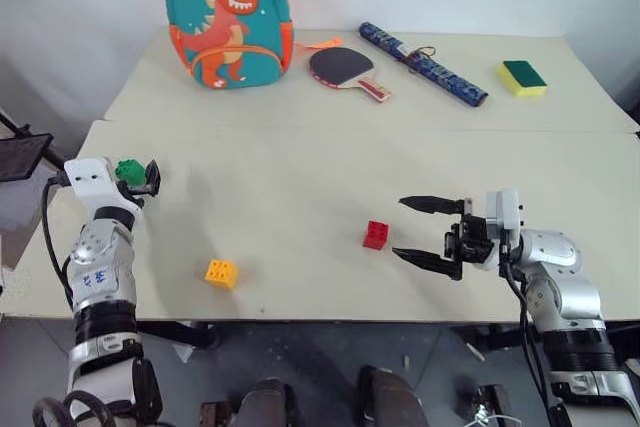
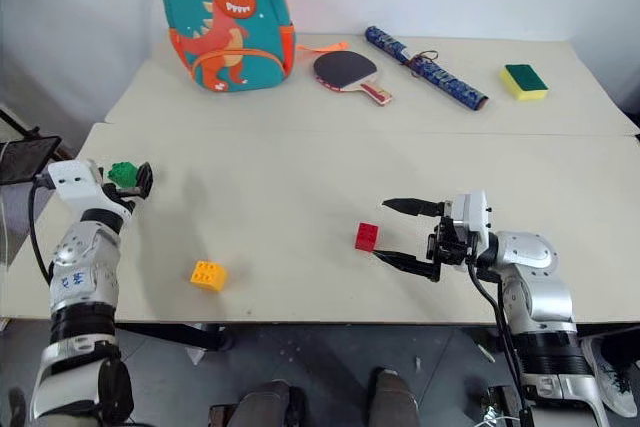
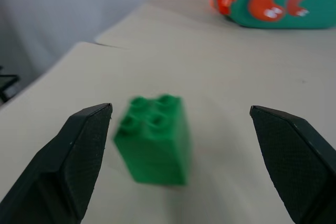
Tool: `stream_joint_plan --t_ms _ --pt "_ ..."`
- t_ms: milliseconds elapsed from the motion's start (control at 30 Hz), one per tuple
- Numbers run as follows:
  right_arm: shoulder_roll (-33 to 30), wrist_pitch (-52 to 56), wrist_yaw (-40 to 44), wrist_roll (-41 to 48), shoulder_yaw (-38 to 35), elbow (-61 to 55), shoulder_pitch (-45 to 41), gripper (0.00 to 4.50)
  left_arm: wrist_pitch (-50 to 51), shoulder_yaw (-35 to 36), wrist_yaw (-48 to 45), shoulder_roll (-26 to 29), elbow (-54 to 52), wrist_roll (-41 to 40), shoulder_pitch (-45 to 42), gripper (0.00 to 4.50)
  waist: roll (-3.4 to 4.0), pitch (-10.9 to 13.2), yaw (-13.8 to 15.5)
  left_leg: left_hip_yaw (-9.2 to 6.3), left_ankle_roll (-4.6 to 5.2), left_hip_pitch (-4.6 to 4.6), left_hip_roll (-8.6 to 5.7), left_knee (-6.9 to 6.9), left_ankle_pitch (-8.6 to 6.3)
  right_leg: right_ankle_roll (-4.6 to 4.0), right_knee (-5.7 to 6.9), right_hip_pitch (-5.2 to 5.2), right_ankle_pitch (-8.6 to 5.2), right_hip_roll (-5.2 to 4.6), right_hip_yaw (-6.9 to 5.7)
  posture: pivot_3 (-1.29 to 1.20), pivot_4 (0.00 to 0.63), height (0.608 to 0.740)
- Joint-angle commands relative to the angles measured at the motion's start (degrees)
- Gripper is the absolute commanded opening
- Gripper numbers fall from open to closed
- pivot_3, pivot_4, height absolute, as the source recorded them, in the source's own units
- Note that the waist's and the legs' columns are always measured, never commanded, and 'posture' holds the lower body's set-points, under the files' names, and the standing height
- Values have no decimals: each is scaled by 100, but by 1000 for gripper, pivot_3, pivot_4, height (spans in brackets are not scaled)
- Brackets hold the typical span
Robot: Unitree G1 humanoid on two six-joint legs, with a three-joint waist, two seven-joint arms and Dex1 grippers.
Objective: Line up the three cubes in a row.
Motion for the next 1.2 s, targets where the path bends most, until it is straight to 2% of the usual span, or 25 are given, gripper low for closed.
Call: stream_joint_plan --t_ms 33,333,433,667,700,733,767,867,933,1067,1200 --pt "-75 -3 -165 58 -153 -328 157 4469 -139 -17 17 18 28 10 38 4500 0 0 0 1 0 0 0 -1 0 0 -2 0 0 -1 0 0 150 740" --pt "-63 29 -360 82 -114 -528 317 4469 -170 -112 -58 202 568 19 -174 4500 0 0 -13 -1 0 1 0 -3 0 1 0 -1 0 0 -4 0 150 740" --pt "-41 25 -387 70 -89 -527 304 4500 -267 -168 -127 248 707 32 -243 3879 0 0 -9 -1 0 0 0 -3 0 1 -1 -1 0 0 -5 0 150 740" --pt "-39 12 -400 63 -58 -533 313 4500 -242 -203 -345 364 776 -12 -187 1683 0 0 -18 -1 0 0 0 -4 0 1 0 -1 0 0 -5 0 150 740" --pt "-52 15 -399 69 -68 -543 316 4500 -322 -213 -511 405 717 -43 -153 1473 0 0 -19 -1 0 0 0 -4 0 1 0 -1 0 0 -5 0 150 740" --pt "-61 17 -399 72 -76 -550 318 4500 -381 -220 -634 433 677 -67 -130 1478 0 0 -19 -1 0 0 0 -4 0 1 0 -1 0 0 -5 0 150 740" --pt "-77 13 -403 70 -92 -556 324 4500 -443 -186 -851 444 605 -176 -113 1481 0 0 -21 -1 0 0 0 -4 0 1 0 -2 0 0 -6 0 150 740" --pt "-280 31 -413 108 -315 -631 496 4500 -223 -352 -3370 657 -594 -1323 -41 1481 -7 4 2 -2 0 -4 1 -3 0 1 0 -3 0 0 -7 0 150 740" --pt "-379 44 -405 139 -376 -655 575 4500 102 -695 -4465 827 -1108 -1617 6 1481 -15 8 29 -5 0 -11 2 0 0 1 -2 -5 0 0 -12 0 150 740" --pt "-491 72 -387 186 -450 -670 643 4500 575 -1466 -5655 1022 -1338 -1555 -171 1481 5 -2 12 3 0 1 -1 1 0 0 -6 5 0 0 -8 0 150 740" --pt "-767 113 -200 231 -595 -683 883 4500 358 -2506 -6582 674 -777 -967 -839 1481 7 0 28 9 1 -1 -1 2 1 -1 -8 4 -1 3 -6 0 150 740"
